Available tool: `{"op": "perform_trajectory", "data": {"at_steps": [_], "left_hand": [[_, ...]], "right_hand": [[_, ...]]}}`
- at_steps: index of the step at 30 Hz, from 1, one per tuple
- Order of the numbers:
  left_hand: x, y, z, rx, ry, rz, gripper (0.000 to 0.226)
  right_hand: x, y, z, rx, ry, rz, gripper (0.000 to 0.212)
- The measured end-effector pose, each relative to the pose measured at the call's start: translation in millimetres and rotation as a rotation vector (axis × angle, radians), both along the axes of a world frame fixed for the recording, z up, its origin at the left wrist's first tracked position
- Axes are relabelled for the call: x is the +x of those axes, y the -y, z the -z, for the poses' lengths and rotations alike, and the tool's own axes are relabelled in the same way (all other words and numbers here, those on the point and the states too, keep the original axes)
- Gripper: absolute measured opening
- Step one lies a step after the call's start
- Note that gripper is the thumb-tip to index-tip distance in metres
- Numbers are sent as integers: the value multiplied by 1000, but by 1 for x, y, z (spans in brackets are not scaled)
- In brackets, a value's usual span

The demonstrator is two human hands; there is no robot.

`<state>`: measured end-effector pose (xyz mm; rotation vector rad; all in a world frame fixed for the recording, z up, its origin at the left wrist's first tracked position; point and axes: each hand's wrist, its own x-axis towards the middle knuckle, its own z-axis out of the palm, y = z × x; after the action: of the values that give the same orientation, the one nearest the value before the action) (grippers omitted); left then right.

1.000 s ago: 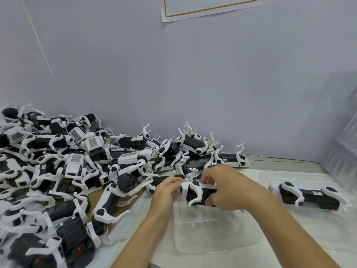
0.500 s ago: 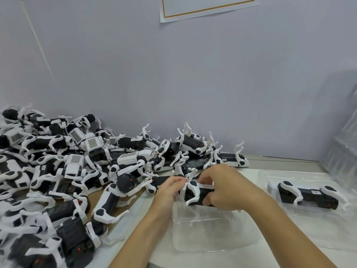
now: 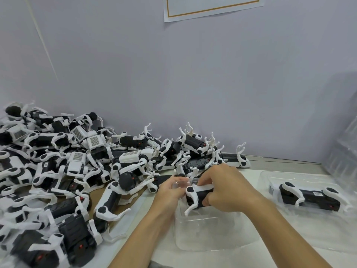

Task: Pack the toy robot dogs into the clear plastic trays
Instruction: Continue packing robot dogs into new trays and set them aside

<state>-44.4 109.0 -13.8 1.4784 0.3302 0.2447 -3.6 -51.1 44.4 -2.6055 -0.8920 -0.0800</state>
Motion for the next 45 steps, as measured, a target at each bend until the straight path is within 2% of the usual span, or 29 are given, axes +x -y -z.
{"op": "perform_trajectory", "data": {"at_steps": [6, 13, 19, 27, 29, 31, 34, 37, 45], "left_hand": [[1, -1, -1, -32, -18, -6, 24], [4, -5, -4, 48, -61, 14, 32], [3, -2, -8, 70, -117, -5, 43], [-3, -4, -14, 116, -150, 50, 41], [-8, -6, -20, 196, -183, 90, 38], [-13, -8, -29, 355, -186, 111, 34], [-18, -8, -41, 593, -63, 113, 25], [-24, -1, -48, 788, -27, 234, 17], [-22, 12, -36, 816, -146, 177, 28]], "right_hand": [[9, 8, 2, 105, -141, 12, 27], [10, 6, 5, 106, -119, 35, 32], [4, -1, 4, 5, -25, 27, 40], [5, 4, 4, 8, -63, 19, 41], [6, 4, 4, -1, -48, 16, 42], [6, 4, 5, -9, -38, 12, 42], [6, 4, 5, -11, -37, 10, 42], [7, 4, 5, -7, -33, 3, 42], [12, 3, 11, 31, -41, -22, 41]]}}
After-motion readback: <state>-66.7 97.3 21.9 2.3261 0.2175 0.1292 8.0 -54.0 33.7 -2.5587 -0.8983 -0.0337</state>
